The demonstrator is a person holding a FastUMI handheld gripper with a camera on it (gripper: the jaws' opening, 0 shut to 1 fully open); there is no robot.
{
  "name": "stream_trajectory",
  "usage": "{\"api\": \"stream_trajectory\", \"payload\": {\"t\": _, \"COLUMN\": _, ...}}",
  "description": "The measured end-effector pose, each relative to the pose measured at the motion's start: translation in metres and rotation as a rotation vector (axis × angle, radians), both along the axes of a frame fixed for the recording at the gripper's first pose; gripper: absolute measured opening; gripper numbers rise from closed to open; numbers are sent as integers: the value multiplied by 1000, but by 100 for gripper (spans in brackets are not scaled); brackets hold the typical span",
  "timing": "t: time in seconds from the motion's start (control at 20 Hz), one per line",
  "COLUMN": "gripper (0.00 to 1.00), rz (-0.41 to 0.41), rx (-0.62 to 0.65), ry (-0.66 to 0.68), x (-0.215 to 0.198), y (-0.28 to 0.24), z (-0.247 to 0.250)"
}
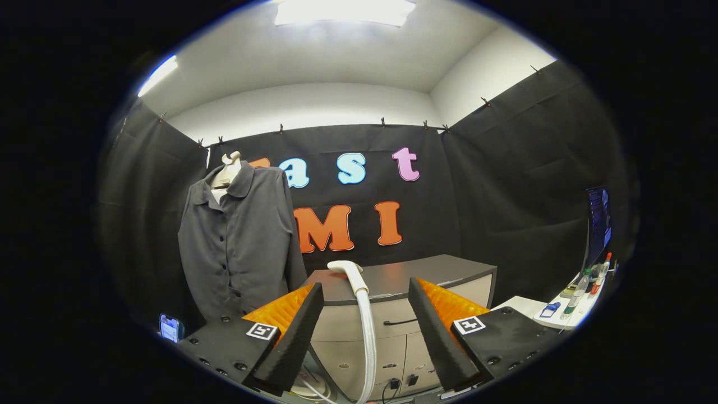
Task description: Iron the clothes twice with a garment steamer, once on the left side and once on the right side.
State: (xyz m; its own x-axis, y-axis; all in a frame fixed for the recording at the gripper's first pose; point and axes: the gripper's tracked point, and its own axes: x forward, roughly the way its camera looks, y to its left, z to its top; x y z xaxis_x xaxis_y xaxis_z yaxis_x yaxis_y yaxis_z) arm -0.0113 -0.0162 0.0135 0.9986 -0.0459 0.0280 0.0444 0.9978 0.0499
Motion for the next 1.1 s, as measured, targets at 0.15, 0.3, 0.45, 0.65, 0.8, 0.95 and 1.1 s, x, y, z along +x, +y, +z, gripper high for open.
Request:
{"api": "stream_trajectory", "payload": {"t": 0.15, "gripper": 98, "rz": 3, "rx": 7, "ry": 6, "x": 1, "y": 3, "z": -4}}
{"api": "stream_trajectory", "payload": {"t": 0.3, "gripper": 98, "rz": 7, "rx": 18, "ry": 14, "x": 2, "y": 5, "z": -8}}
{"api": "stream_trajectory", "payload": {"t": 0.45, "gripper": 98, "rz": 7, "rx": 18, "ry": 12, "x": 2, "y": 5, "z": -6}}
{"api": "stream_trajectory", "payload": {"t": 0.65, "gripper": 98, "rz": 8, "rx": 17, "ry": 8, "x": 2, "y": 5, "z": -5}}
{"api": "stream_trajectory", "payload": {"t": 0.8, "gripper": 98, "rz": 18, "rx": 16, "ry": -5, "x": 2, "y": 8, "z": 1}}
{"api": "stream_trajectory", "payload": {"t": 0.95, "gripper": 98, "rz": 21, "rx": 15, "ry": -27, "x": 6, "y": 9, "z": 12}}
{"api": "stream_trajectory", "payload": {"t": 1.1, "gripper": 98, "rz": 31, "rx": 15, "ry": -26, "x": 17, "y": 14, "z": 18}}
